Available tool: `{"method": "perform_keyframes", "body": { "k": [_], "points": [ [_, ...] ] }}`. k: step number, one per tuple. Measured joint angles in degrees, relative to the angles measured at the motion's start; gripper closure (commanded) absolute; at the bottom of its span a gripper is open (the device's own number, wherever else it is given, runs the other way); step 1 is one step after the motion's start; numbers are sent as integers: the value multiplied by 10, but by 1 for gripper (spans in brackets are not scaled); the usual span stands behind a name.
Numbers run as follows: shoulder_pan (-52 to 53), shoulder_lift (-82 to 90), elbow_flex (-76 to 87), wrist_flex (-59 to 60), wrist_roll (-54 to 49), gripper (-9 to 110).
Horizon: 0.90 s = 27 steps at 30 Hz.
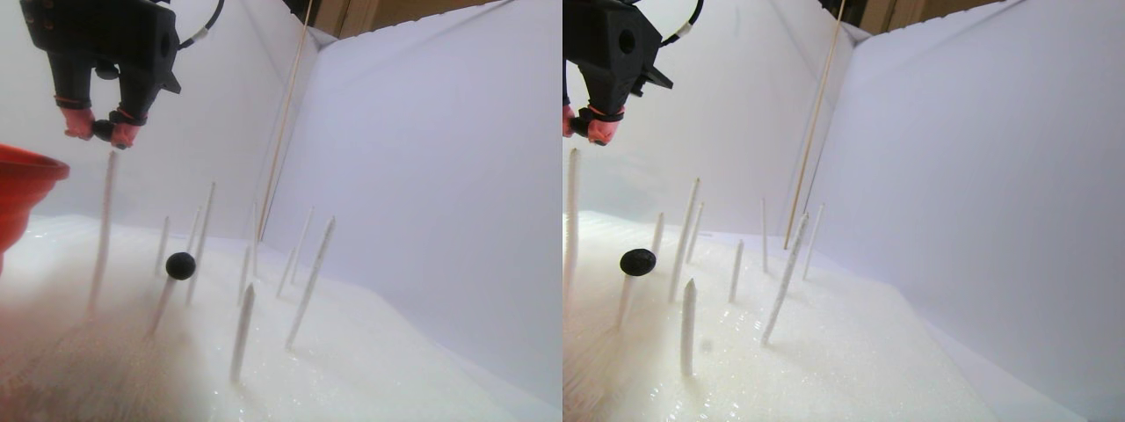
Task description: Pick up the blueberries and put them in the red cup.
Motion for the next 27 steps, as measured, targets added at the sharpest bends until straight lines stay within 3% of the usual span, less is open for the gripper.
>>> {"method": "perform_keyframes", "body": {
  "k": [27],
  "points": [
    [-51, 145, 54, 141, 42, 89]
  ]
}}
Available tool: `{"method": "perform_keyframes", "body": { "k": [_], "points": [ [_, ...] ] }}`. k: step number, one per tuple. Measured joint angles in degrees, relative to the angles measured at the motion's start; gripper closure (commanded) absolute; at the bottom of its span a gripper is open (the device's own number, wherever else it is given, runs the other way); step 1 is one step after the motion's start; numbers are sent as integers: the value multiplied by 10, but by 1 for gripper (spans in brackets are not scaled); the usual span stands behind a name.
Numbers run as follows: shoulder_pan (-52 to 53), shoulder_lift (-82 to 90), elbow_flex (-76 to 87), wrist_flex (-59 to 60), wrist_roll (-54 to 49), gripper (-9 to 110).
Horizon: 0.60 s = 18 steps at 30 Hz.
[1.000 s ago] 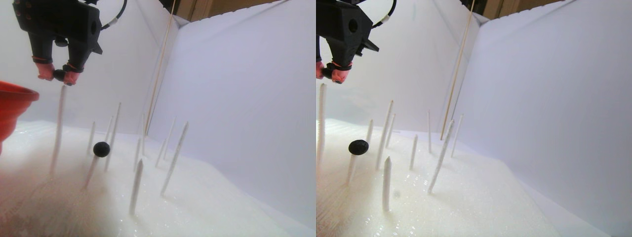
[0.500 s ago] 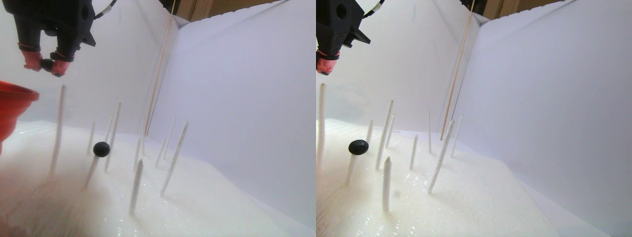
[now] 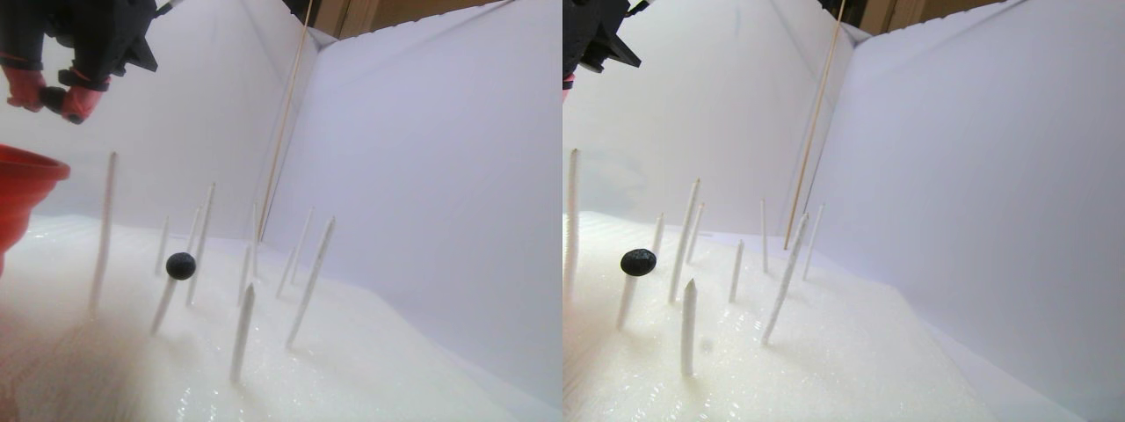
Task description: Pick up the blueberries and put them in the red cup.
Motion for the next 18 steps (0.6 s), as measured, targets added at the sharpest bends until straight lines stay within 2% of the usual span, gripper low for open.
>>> {"method": "perform_keyframes", "body": {
  "k": [18],
  "points": [
    [-36, 123, 38, 107, 26, 89]
  ]
}}
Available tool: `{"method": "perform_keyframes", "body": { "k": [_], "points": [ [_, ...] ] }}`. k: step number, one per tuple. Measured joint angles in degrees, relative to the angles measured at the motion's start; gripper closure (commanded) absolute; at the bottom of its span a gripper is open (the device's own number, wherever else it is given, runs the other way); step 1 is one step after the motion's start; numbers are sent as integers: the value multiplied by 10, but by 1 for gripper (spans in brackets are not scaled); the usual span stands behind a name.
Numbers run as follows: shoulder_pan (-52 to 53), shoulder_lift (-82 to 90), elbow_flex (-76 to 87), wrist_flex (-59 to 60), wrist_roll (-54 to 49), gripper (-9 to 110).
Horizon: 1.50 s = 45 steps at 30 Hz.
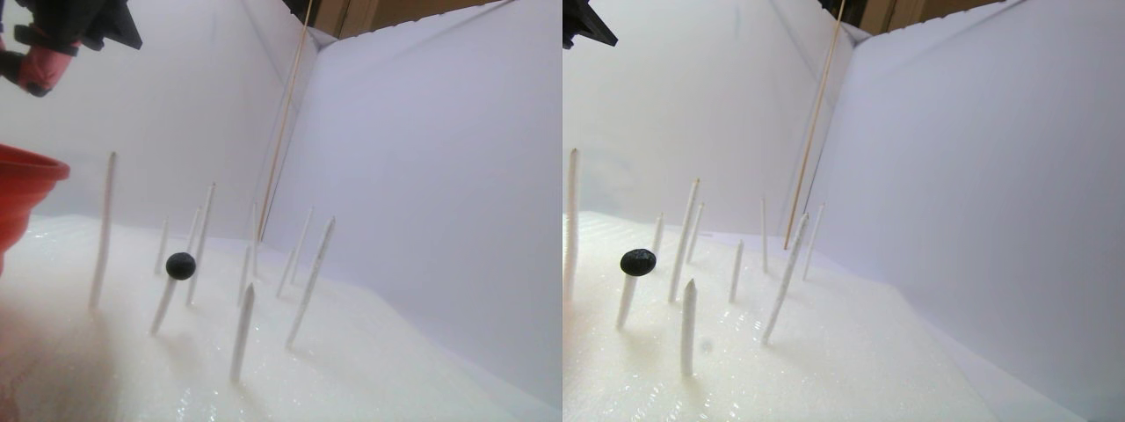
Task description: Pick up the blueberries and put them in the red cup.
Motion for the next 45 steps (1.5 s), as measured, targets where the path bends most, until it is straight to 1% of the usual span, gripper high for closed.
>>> {"method": "perform_keyframes", "body": {
  "k": [14, 29, 45],
  "points": [
    [-5, 58, 21, 52, 12, 85],
    [-4, 77, 22, 68, 12, 84],
    [48, 97, 22, 91, -34, 86]
  ]
}}
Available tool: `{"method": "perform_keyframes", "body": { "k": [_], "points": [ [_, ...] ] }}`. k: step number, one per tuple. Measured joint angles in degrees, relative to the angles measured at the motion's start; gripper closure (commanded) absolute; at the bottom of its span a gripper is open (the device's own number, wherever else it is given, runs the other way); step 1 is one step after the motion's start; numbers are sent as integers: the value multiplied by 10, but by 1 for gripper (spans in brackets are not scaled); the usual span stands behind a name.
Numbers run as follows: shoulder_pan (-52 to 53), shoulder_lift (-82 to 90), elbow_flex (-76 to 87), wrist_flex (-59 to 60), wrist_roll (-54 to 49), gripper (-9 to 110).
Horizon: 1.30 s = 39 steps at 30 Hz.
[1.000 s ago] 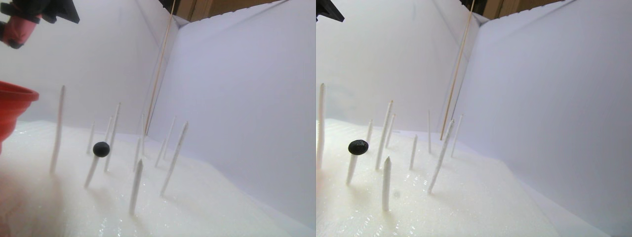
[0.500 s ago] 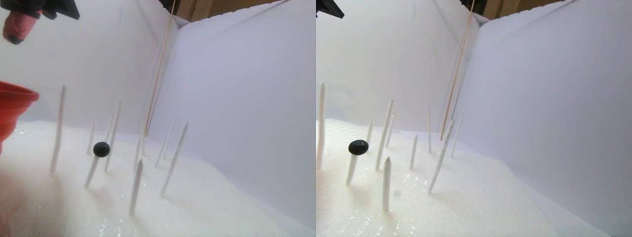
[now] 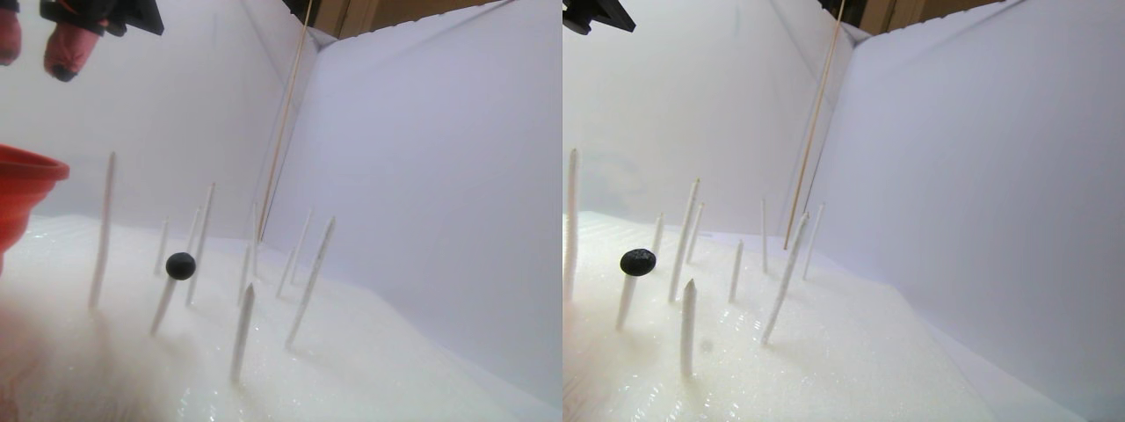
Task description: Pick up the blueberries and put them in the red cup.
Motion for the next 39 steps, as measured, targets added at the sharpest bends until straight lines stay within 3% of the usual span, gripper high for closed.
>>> {"method": "perform_keyframes", "body": {
  "k": [39],
  "points": [
    [207, 145, 18, 141, -99, 86]
  ]
}}
